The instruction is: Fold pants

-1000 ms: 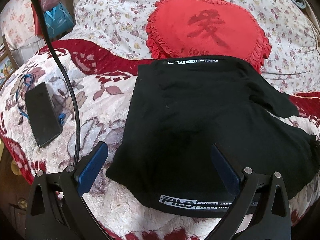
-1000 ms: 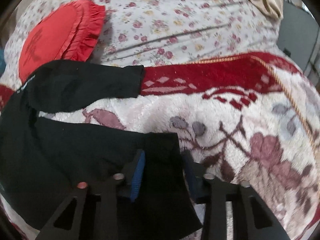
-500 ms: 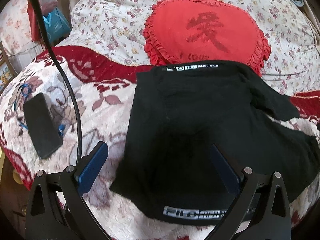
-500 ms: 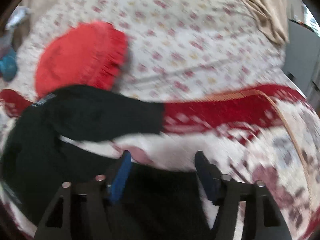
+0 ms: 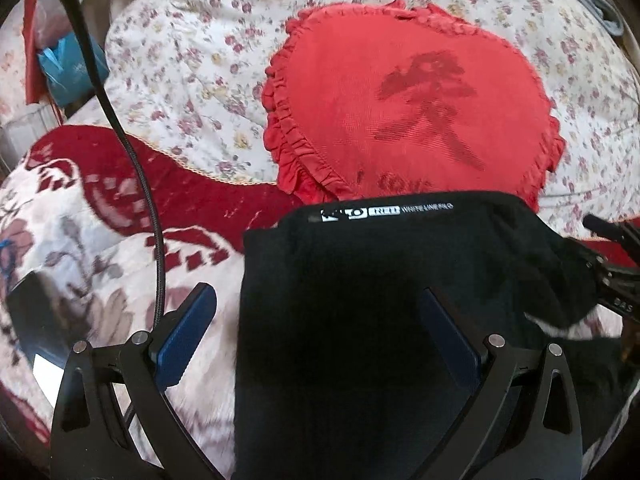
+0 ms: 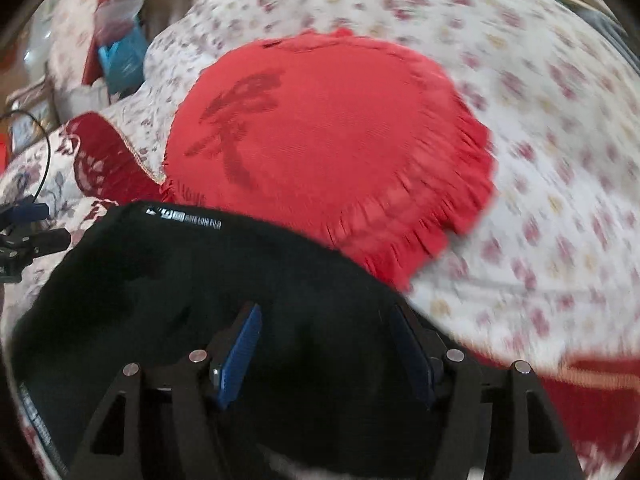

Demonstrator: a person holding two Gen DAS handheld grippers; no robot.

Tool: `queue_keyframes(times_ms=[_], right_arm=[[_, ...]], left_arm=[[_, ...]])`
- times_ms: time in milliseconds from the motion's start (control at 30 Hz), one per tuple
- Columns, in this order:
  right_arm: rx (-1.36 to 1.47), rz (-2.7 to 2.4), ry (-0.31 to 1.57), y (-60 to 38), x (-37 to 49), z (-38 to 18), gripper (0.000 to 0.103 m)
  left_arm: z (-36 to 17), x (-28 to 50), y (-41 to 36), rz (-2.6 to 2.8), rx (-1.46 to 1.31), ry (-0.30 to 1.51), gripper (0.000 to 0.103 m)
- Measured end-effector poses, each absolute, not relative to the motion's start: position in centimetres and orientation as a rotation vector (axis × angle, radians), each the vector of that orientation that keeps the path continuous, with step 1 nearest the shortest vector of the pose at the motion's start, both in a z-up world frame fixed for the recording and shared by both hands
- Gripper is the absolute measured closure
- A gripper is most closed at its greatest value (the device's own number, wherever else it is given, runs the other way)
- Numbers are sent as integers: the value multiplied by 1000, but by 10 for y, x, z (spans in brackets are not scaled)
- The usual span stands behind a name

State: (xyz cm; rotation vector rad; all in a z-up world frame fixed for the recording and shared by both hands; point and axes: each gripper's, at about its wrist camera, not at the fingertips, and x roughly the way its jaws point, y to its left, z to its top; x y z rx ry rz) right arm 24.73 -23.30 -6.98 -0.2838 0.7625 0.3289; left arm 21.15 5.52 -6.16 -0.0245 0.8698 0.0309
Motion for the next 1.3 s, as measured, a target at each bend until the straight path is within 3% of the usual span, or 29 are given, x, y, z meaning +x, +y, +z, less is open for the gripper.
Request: queue_keyframes(times_ms=[367,433,500,600,667,1100,1300], right_arm=[[-449,403,795,-192,312,-116,41],[-471,405,789,-184,314,-121,53],[-486,389,795,-179,313,-126,75],[-484,405,790,-175,312,-125,95],[-487,415,759,-175,299,-118,99],[-442,502,595,-186,130,-46,100],[-474,586,706,-187,34,-77,101]], left_arm=[[-86,262,61,49,-45,923,1],[-88,263,60,54,-35,927,1],[-90,264,60,59,-32,935,1],[-90,263,63,66,-43,935,1],[-89,259,67,74,-48,928,1],[-49,173,118,117,-156,854,1],[-53,136,132,120,-189,876,1]])
